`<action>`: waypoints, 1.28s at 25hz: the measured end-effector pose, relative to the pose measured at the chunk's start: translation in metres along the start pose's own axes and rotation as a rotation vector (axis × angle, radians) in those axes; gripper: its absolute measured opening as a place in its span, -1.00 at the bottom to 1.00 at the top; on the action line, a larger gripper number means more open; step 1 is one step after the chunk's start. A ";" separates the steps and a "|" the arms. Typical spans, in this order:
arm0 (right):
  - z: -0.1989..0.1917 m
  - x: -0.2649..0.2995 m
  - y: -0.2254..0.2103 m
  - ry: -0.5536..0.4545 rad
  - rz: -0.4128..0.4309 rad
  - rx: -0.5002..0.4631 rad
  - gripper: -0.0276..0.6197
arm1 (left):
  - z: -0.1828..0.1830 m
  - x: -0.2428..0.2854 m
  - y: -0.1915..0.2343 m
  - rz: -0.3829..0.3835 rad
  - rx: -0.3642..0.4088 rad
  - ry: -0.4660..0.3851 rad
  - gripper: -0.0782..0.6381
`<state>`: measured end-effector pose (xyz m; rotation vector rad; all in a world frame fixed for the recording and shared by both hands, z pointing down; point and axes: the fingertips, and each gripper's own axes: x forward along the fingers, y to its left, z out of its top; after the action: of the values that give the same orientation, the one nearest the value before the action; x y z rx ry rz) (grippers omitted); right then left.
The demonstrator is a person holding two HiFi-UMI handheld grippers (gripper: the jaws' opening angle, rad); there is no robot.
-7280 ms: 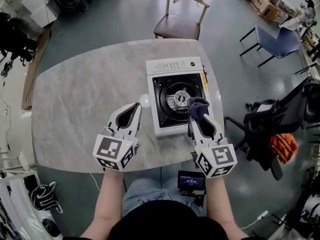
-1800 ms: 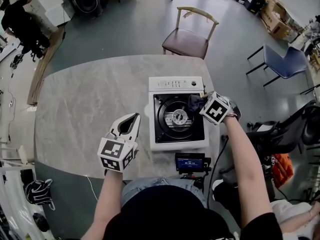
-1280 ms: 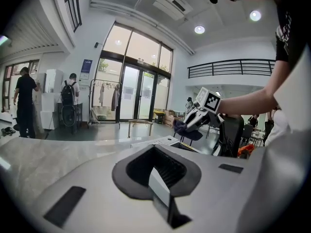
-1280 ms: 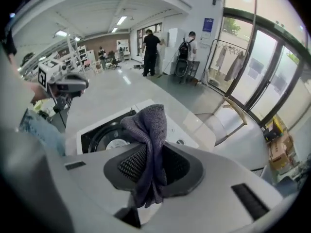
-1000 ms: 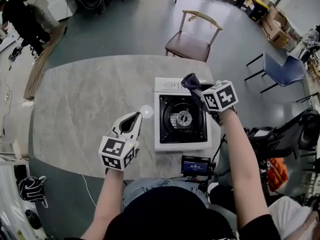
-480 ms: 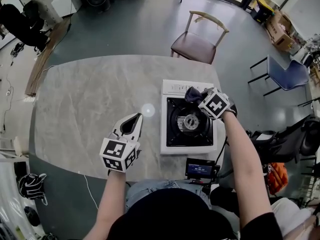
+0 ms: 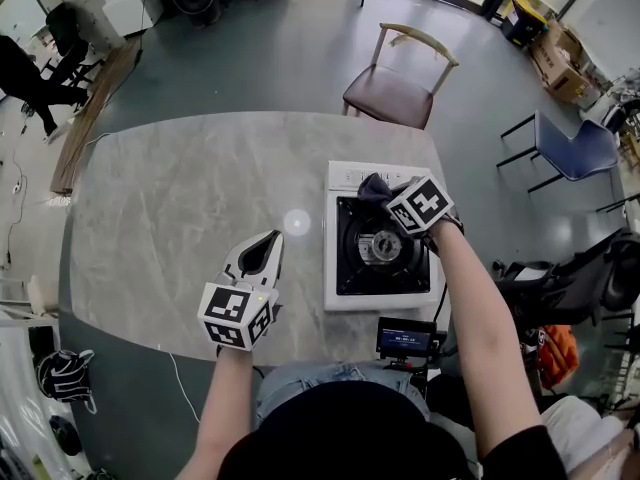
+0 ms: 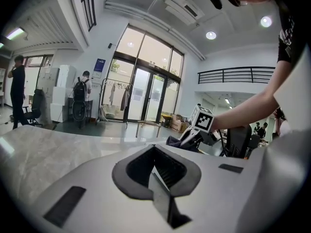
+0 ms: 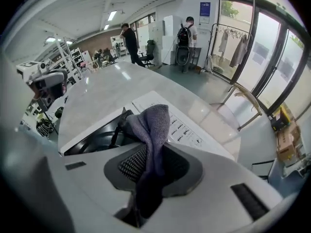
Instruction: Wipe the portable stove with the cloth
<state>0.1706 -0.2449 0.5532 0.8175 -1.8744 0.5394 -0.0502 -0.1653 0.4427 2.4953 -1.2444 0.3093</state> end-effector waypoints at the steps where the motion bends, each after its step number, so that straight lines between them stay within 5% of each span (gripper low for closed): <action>1: 0.004 0.002 0.004 -0.003 0.003 -0.006 -0.63 | 0.000 -0.001 0.001 0.002 -0.002 0.000 -0.75; 9: 0.028 0.013 0.034 -0.005 0.047 -0.021 -0.63 | -0.003 -0.009 0.003 0.014 -0.004 -0.004 -0.75; 16: 0.032 0.015 0.039 -0.086 0.050 0.086 -0.63 | -0.001 -0.012 0.001 0.012 0.003 -0.016 -0.75; 32: 0.063 -0.037 0.068 -0.200 0.078 0.054 -0.62 | 0.008 -0.030 0.016 0.052 -0.004 -0.062 -0.75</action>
<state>0.0921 -0.2304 0.4927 0.8628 -2.0894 0.5768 -0.0801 -0.1554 0.4282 2.4897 -1.3342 0.2442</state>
